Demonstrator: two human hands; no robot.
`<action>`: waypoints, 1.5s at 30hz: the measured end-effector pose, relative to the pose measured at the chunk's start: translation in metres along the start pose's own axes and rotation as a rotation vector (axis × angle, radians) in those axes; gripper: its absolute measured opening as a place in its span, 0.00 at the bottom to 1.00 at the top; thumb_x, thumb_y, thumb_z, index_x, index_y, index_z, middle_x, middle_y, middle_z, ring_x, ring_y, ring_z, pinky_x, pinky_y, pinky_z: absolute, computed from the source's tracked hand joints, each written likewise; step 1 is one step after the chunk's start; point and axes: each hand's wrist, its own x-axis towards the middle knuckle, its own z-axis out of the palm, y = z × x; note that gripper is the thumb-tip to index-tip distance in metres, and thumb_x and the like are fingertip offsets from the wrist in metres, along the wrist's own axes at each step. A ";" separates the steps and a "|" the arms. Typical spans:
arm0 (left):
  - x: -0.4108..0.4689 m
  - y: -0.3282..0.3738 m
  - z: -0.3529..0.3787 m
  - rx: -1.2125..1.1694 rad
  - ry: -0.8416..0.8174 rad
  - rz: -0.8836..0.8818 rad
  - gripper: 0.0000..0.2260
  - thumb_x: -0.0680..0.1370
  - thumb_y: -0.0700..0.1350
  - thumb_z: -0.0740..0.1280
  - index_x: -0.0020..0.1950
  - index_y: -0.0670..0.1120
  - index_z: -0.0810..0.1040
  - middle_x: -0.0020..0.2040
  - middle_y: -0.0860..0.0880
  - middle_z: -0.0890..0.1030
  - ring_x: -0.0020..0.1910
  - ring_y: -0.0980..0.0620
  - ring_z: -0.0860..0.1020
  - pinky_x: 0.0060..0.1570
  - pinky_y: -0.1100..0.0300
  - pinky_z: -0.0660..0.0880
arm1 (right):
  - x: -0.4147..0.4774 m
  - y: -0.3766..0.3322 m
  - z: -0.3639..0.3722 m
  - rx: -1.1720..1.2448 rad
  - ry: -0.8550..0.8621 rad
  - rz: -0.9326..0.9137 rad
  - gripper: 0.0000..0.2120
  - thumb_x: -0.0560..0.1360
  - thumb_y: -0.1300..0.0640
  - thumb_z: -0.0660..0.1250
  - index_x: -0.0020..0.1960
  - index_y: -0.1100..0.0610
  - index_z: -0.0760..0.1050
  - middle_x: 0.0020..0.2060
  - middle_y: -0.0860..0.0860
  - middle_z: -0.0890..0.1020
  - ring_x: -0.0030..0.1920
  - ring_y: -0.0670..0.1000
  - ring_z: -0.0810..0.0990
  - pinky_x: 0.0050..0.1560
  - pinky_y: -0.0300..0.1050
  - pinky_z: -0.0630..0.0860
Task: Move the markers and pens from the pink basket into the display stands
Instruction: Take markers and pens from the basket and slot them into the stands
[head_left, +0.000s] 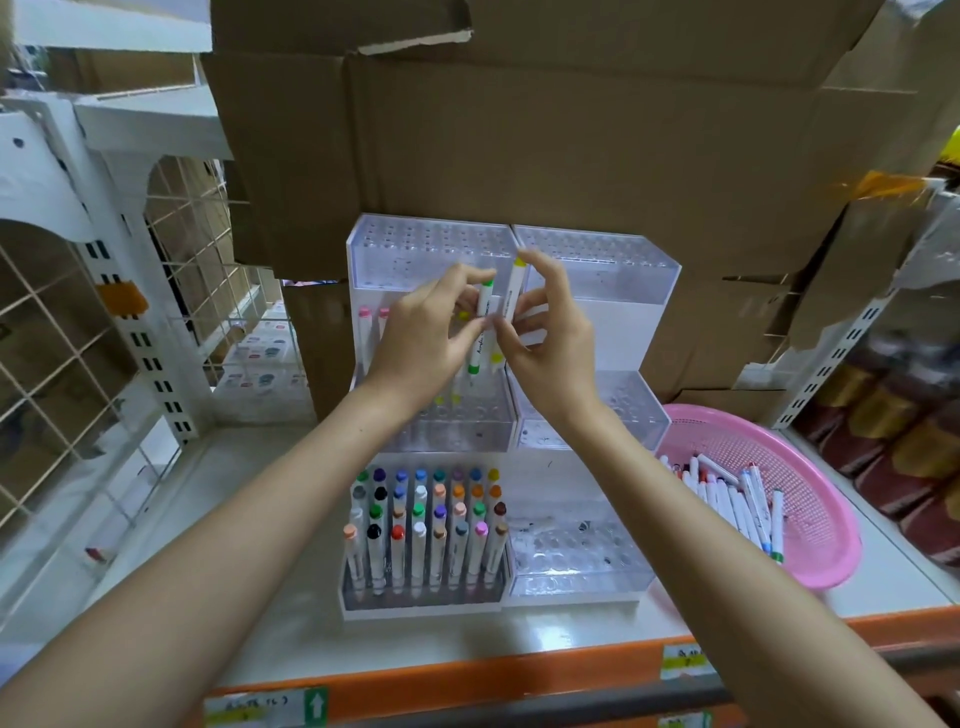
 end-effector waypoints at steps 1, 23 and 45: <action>-0.001 0.000 0.001 0.020 -0.005 0.010 0.18 0.72 0.38 0.74 0.60 0.42 0.76 0.47 0.46 0.82 0.47 0.57 0.77 0.48 0.69 0.72 | -0.001 0.000 0.000 0.003 -0.002 0.004 0.27 0.73 0.65 0.71 0.68 0.54 0.67 0.36 0.49 0.75 0.36 0.48 0.80 0.36 0.40 0.79; -0.008 -0.005 0.008 0.431 0.017 0.149 0.11 0.71 0.44 0.74 0.50 0.43 0.78 0.44 0.47 0.82 0.49 0.45 0.77 0.46 0.55 0.66 | -0.007 0.003 0.002 -0.002 -0.018 0.070 0.28 0.73 0.65 0.71 0.69 0.53 0.65 0.37 0.46 0.75 0.38 0.49 0.80 0.42 0.49 0.80; -0.010 -0.004 0.007 0.471 -0.003 0.103 0.11 0.72 0.49 0.72 0.49 0.45 0.78 0.48 0.48 0.79 0.51 0.46 0.75 0.50 0.53 0.63 | -0.012 0.005 0.004 0.025 0.022 0.082 0.28 0.73 0.63 0.71 0.69 0.54 0.65 0.40 0.52 0.78 0.38 0.47 0.80 0.39 0.44 0.79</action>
